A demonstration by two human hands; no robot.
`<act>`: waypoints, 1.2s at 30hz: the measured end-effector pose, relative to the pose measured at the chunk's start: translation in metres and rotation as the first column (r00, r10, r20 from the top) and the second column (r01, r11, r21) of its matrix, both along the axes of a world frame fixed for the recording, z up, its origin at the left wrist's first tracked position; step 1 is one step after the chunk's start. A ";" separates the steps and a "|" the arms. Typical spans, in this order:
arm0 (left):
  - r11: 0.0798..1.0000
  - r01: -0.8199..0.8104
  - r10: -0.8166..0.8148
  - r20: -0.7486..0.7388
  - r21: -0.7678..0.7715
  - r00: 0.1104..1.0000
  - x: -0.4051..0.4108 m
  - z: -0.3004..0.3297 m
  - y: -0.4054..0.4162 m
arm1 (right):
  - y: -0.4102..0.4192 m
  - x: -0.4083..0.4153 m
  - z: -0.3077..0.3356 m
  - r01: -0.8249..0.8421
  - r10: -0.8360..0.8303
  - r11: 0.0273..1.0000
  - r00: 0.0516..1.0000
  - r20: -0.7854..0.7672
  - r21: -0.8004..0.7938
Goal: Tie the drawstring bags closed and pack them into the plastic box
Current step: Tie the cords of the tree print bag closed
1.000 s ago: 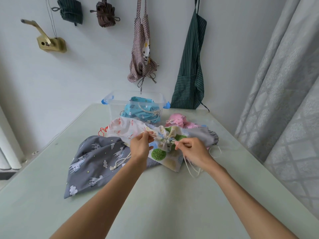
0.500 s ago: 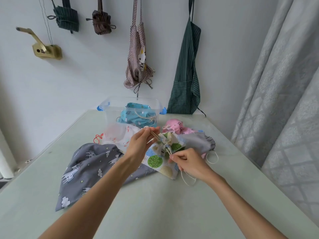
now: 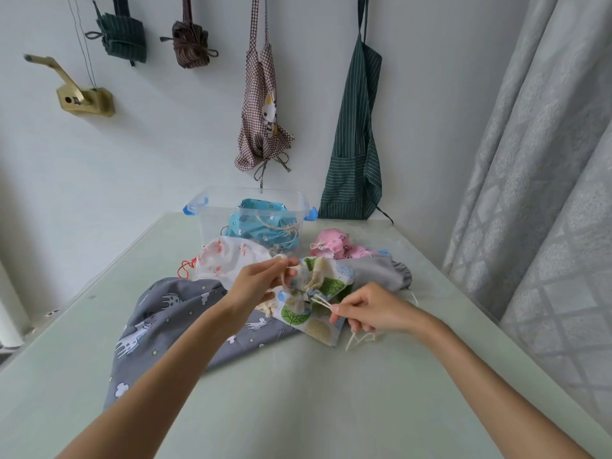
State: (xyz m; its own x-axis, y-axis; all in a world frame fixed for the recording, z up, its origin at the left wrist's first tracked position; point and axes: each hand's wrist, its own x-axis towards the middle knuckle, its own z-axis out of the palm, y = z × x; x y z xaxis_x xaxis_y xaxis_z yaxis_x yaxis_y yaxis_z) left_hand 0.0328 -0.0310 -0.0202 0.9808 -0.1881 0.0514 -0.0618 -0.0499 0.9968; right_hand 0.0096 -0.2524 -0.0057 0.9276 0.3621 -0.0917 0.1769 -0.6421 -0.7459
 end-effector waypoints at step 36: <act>0.960 0.133 -0.154 0.067 0.248 0.986 0.000 0.003 -0.013 | 0.061 0.056 0.031 0.200 -0.184 0.962 0.978 0.098 -0.187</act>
State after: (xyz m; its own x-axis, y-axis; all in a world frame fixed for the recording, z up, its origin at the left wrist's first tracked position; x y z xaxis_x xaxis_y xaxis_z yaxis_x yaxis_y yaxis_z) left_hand 0.0328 -0.0443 -0.0168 0.9365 -0.3439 0.0691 -0.1701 -0.2729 0.9469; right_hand 0.0653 -0.1914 0.0249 0.9850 0.1591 -0.0665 0.0894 -0.8011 -0.5918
